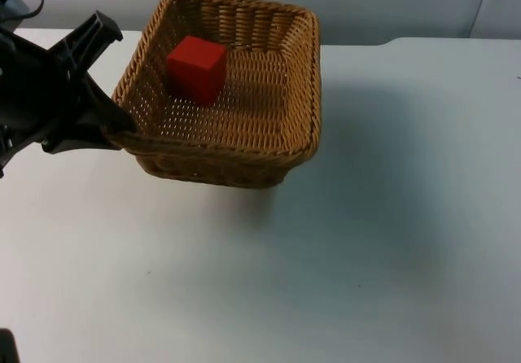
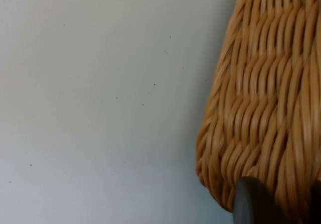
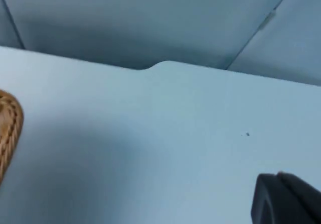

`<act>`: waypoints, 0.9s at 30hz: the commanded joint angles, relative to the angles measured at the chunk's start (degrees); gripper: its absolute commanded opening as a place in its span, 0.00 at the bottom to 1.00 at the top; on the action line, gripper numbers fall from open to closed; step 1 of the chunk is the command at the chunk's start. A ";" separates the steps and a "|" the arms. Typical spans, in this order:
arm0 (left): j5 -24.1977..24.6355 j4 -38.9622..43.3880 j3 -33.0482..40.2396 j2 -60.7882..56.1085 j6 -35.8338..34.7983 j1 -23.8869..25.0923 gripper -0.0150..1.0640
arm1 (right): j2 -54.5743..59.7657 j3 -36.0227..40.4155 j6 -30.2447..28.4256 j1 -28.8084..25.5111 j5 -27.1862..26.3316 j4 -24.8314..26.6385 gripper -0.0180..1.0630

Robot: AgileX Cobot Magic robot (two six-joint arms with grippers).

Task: Pick up the basket with the left hand and place the cube into the basket with the right hand.

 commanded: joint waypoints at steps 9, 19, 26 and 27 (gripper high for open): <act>1.20 -1.34 -0.31 -1.08 0.06 0.13 0.01 | -1.34 -0.34 0.39 -2.69 -0.41 -4.76 0.01; 1.20 -1.34 -0.31 -1.08 0.06 0.13 0.01 | -1.34 -0.34 0.39 -2.69 -0.14 -5.11 0.01; 1.49 -0.43 -0.31 -1.08 0.43 0.13 0.01 | -1.34 -0.34 0.39 -2.69 -1.27 -5.16 0.01; 1.49 -0.43 -0.31 -1.08 2.21 0.13 0.01 | -1.34 -0.34 0.39 -2.69 -1.80 -5.16 0.01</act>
